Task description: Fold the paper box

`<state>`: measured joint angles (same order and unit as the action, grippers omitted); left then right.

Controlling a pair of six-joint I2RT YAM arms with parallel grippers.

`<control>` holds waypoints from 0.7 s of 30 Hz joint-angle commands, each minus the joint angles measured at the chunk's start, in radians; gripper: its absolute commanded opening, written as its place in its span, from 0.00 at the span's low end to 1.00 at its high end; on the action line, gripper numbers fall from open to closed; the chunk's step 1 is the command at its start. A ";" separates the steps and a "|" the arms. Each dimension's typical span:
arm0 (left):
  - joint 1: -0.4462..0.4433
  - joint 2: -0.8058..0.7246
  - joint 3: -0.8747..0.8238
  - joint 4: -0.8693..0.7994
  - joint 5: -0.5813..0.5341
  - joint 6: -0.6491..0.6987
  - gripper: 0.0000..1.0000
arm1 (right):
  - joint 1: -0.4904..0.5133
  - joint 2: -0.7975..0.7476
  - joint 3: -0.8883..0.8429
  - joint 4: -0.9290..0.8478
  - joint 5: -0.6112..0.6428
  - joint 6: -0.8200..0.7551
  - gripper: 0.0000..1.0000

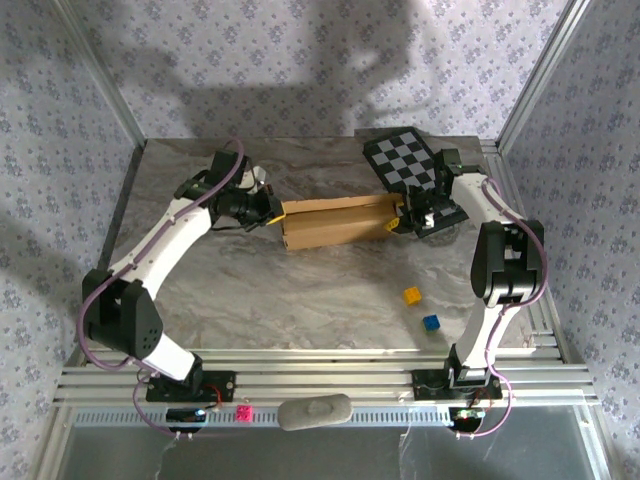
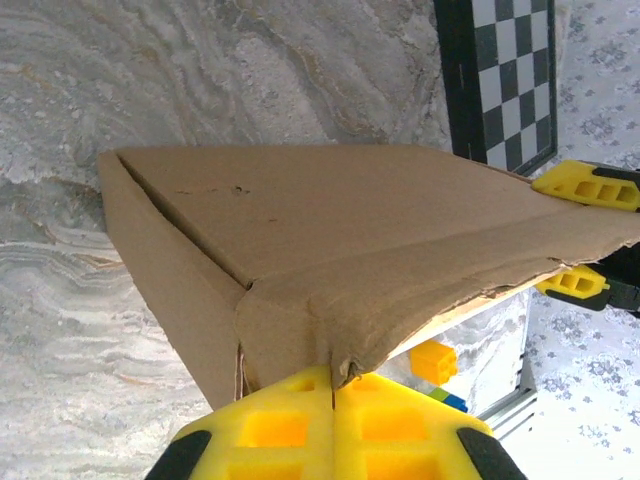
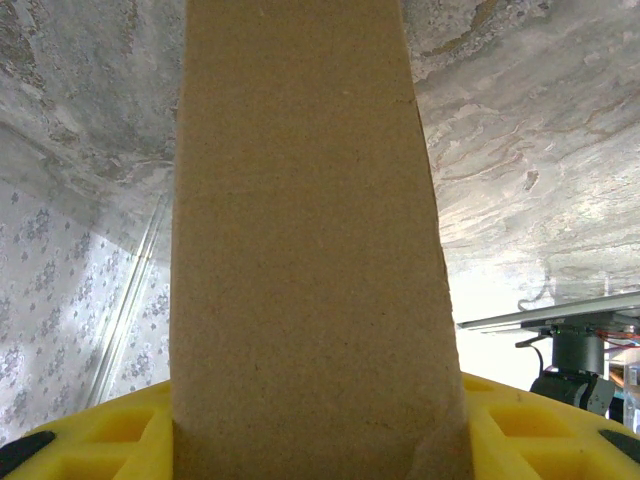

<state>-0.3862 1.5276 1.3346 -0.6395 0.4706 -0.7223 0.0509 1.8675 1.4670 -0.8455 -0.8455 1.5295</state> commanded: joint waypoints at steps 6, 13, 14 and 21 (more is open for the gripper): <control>-0.019 -0.047 -0.098 0.107 0.093 0.074 0.00 | 0.011 0.023 0.026 -0.005 0.026 -0.002 0.37; -0.017 -0.071 -0.186 0.211 0.115 0.081 0.00 | 0.011 0.028 0.036 -0.008 0.026 0.000 0.37; -0.017 -0.074 -0.194 0.221 0.118 0.080 0.00 | 0.009 0.028 0.036 -0.008 0.025 0.000 0.37; 0.009 -0.081 -0.209 0.230 0.162 0.066 0.00 | 0.006 0.032 0.043 -0.010 0.026 -0.003 0.37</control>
<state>-0.3801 1.4471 1.1385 -0.3916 0.5362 -0.6624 0.0479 1.8759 1.4780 -0.8440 -0.8459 1.5284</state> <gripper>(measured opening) 0.046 0.520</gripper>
